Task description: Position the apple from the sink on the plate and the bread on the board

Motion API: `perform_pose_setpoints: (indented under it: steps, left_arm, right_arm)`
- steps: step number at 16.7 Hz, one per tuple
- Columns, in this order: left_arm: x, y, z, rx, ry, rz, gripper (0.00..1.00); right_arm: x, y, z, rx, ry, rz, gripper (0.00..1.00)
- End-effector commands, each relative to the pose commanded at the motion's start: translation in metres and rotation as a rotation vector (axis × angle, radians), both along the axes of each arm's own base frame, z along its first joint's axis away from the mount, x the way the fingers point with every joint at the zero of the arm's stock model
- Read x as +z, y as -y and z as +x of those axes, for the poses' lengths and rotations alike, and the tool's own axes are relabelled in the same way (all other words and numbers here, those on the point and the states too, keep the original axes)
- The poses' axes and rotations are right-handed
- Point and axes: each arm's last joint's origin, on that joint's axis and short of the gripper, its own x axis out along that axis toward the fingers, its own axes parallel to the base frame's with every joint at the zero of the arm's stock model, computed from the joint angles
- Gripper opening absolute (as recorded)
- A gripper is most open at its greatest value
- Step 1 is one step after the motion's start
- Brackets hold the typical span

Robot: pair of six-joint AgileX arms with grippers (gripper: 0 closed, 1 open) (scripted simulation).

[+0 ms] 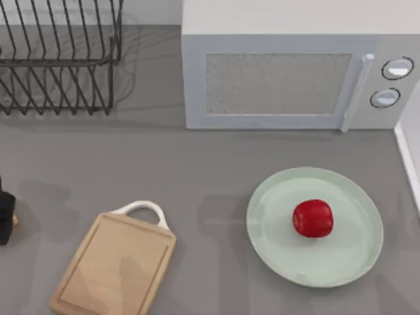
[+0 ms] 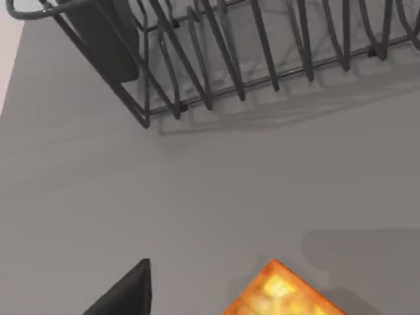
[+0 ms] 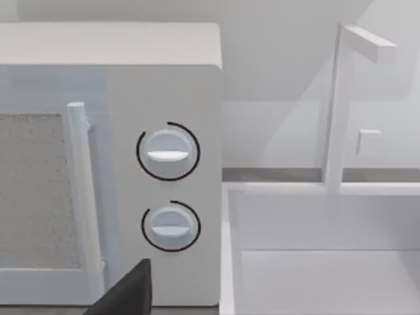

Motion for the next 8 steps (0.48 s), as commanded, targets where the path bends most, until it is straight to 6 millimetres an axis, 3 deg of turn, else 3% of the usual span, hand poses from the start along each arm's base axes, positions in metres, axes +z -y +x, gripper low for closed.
perform_pose_setpoints:
  steps: [4, 8]
  left_arm:
    - [0.015, -0.009, 0.048, -0.113, -0.359, 0.159, 1.0]
    - [0.006, -0.021, 0.105, -0.289, -0.697, 0.258, 1.0]
  right_arm:
    - [0.0, 0.0, 0.0, 0.0, 0.0, 0.0, 1.0]
    - [0.0, 0.0, 0.0, 0.0, 0.0, 0.0, 1.0]
